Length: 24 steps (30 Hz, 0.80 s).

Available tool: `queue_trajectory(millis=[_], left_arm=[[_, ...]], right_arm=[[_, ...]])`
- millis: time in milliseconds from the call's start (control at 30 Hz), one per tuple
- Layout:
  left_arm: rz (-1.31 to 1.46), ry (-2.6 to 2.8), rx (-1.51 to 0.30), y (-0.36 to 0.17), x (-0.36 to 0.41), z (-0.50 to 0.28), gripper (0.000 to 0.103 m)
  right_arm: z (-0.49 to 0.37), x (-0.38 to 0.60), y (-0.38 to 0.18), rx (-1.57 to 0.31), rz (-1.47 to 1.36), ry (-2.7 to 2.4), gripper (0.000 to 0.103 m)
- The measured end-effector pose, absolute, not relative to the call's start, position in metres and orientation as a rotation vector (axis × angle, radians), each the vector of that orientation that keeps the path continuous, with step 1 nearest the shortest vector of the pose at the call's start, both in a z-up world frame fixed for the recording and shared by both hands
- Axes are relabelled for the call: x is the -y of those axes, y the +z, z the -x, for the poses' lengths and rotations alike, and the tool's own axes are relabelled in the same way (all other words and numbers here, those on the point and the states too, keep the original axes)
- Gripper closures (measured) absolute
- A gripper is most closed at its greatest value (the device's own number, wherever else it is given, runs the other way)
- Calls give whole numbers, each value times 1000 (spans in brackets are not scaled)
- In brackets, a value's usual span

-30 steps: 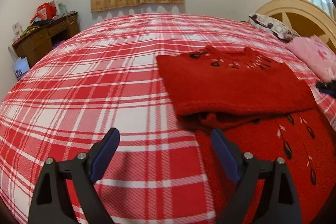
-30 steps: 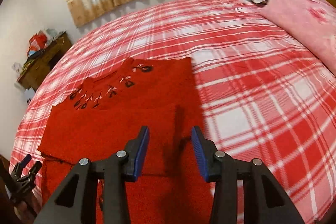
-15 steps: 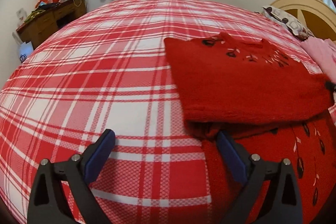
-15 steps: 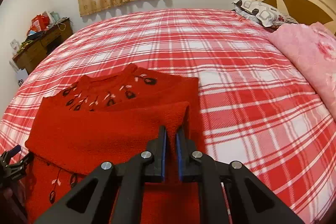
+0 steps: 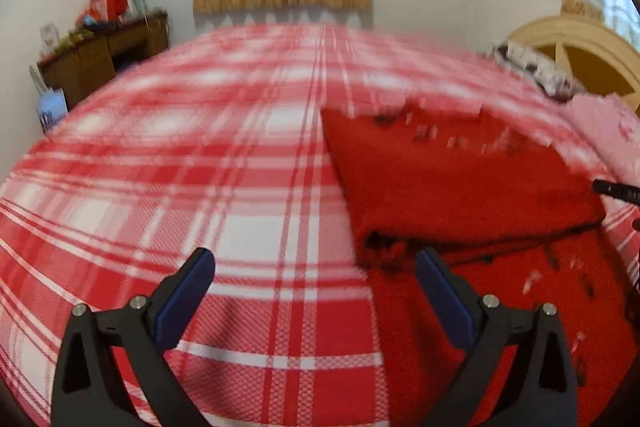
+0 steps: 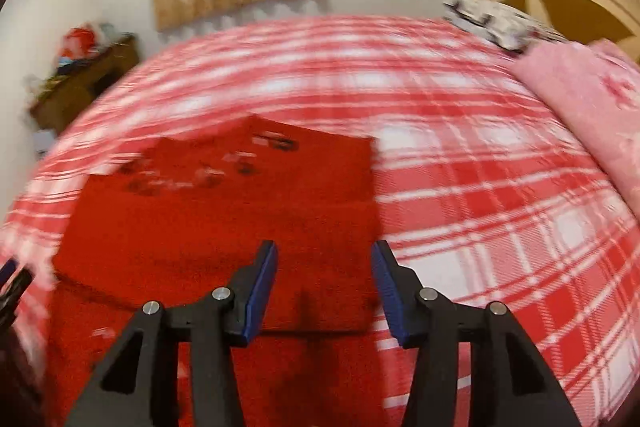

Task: Fold small clothes
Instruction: 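Grasp the folded edge with the right tool and straighten it, release, then move the open left tool down the dress body to its hem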

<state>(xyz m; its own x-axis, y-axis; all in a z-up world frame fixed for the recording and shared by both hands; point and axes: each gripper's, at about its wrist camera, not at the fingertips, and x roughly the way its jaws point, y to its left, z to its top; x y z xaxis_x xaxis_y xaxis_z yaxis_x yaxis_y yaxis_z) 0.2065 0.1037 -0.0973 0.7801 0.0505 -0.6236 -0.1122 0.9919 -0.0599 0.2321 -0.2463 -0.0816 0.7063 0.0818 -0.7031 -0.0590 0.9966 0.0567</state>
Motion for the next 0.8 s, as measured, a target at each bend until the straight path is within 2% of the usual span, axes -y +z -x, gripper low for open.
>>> queue_trajectory(millis=[100,267,467,800], left_arm=[[81,96,-616,-83,-100,-212,0],[15,168,-763,-108,-94,-255,0],[58,140,-820,-125,-101,-257,0],[81,75,-765,-112,-91,-213,0]], right_arm=[[-239,233,-92,-834,-21,150,53],[-253,252,-130,-931,-90,111,53],[-251,245,-129,-913,-37,89,53],[-223,240,-110,-860,-9,109,53]])
